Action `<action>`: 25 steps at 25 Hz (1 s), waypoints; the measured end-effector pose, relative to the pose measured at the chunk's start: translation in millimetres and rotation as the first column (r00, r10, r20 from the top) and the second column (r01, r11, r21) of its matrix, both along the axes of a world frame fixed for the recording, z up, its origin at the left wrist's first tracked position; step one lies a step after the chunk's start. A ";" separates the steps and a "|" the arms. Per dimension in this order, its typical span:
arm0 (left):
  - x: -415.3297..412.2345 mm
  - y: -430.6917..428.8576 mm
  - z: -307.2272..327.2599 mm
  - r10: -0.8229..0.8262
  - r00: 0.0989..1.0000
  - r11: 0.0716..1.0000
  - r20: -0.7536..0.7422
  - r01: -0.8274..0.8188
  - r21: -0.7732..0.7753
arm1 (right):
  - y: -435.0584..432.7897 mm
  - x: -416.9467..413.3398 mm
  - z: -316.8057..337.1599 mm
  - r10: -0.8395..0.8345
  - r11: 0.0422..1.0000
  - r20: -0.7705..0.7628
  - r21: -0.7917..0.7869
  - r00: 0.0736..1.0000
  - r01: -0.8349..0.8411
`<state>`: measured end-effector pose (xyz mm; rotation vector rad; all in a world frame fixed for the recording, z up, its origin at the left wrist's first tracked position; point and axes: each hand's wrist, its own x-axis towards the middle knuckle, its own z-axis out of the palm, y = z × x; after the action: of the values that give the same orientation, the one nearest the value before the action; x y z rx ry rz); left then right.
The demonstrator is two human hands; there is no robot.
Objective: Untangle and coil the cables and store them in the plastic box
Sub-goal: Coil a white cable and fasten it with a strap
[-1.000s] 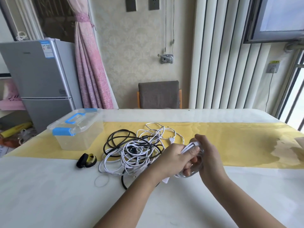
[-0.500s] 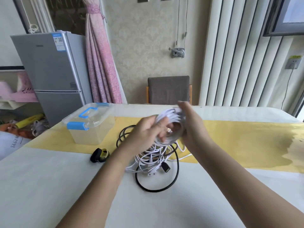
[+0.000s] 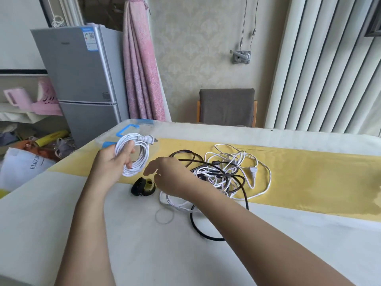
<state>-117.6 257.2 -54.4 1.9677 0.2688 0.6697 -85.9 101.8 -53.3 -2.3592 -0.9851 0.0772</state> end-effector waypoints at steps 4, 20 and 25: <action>1.2 -2.3 -5.0 -0.016 1.000 1.000 -0.006 0.015 -0.026 | 21.3 5.3 -27.8 0.095 0.976 0.051 -0.204 0.994 -0.083; 8.6 -2.1 -8.0 0.069 0.989 0.994 0.134 -0.057 -0.091 | -19.9 -9.9 12.8 0.117 0.955 -0.141 0.288 0.983 -0.072; 13.1 -13.6 -9.7 -0.021 0.992 0.996 0.123 0.032 -0.085 | -42.4 -3.2 22.4 0.191 0.911 -0.278 0.407 0.941 -0.065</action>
<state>-104.4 243.6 -64.1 1.8367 0.1935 0.7455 -89.1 59.4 -30.8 -1.8422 -0.9020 0.2713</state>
